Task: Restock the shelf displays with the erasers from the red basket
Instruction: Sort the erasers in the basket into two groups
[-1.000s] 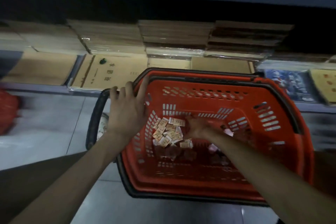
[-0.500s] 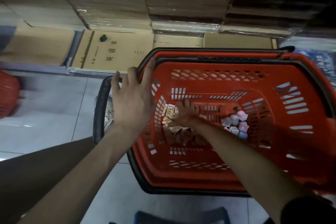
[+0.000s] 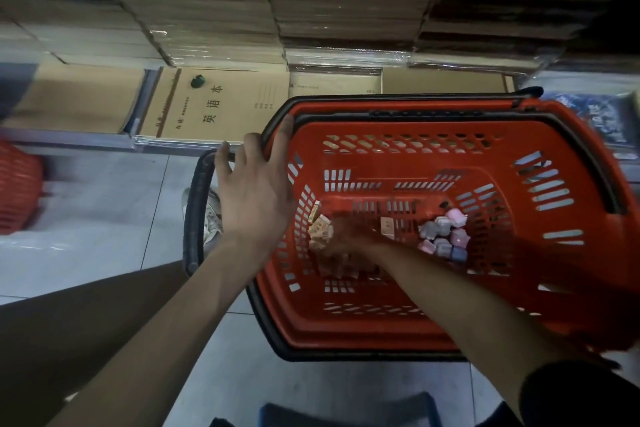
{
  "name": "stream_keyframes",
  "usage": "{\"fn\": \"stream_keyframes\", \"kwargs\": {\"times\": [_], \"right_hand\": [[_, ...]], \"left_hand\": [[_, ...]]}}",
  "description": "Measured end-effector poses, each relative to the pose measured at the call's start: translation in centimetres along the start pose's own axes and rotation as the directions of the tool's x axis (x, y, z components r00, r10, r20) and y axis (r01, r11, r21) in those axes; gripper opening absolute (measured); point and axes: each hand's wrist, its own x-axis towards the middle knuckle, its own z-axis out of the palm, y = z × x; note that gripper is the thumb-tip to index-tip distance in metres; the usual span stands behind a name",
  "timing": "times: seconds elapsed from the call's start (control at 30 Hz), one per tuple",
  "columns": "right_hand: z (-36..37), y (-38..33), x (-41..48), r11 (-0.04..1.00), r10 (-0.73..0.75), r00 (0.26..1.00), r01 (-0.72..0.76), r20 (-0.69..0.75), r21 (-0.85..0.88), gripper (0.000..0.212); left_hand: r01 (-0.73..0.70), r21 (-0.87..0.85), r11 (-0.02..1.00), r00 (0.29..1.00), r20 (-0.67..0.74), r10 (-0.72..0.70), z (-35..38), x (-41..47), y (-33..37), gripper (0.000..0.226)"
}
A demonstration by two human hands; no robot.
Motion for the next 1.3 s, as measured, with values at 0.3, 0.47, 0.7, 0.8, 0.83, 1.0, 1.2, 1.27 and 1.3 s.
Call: {"fn": "stream_keyframes", "kwargs": {"times": [0.3,0.47,0.7,0.8,0.83,1.0,1.2,1.27,1.3], "right_hand": [[2.6,-0.9,-0.2,0.995,0.085,0.988,-0.078,-0.129,0.062,0.119],[1.6,-1.9,-0.7,0.998,-0.007,0.999,0.009,-0.032,0.062,0.071],[2.9,0.4,2.5,0.999,-0.035,0.999,0.035,0.034,-0.015,0.074],[-0.2,-1.9,-0.7,0.999,-0.004,0.991,0.011,0.131,-0.050,0.056],[-0.4,-1.6,-0.6,0.999,0.007,0.984,0.001,0.181,-0.042,0.053],[1.2,-1.6,0.8,0.999,0.032,0.977,-0.024,0.211,-0.040,0.061],[-0.9,-2.5,-2.6,0.994,-0.030,0.981,0.009,0.191,0.112,0.031],[-1.0,-1.6,-2.1,0.984,-0.058,0.982,0.026,0.181,0.177,0.026],[-1.2,-1.2,-1.8,0.981,-0.060,0.980,0.023,0.188,0.191,0.017]], "left_hand": [[-0.027,0.002,1.000,1.000,-0.016,0.027,0.0,0.4,0.7,0.083],[-0.030,0.017,0.999,1.000,-0.005,0.030,0.0,0.6,0.7,0.086],[-0.025,0.012,1.000,1.000,-0.013,0.025,0.1,0.6,0.6,0.084],[-0.028,0.022,0.999,1.000,-0.005,0.028,0.0,0.6,0.6,0.085],[-0.029,0.025,0.999,1.000,-0.003,0.029,0.0,0.6,0.6,0.086],[-0.036,0.042,0.998,0.999,-0.009,0.037,-0.1,0.7,0.7,0.087],[-0.038,0.058,0.998,0.999,0.003,0.038,0.0,0.7,0.6,0.088],[-0.043,0.056,0.997,0.999,0.002,0.043,0.0,0.6,0.5,0.088],[-0.046,0.057,0.997,0.999,-0.001,0.047,0.0,0.6,0.5,0.088]]}}
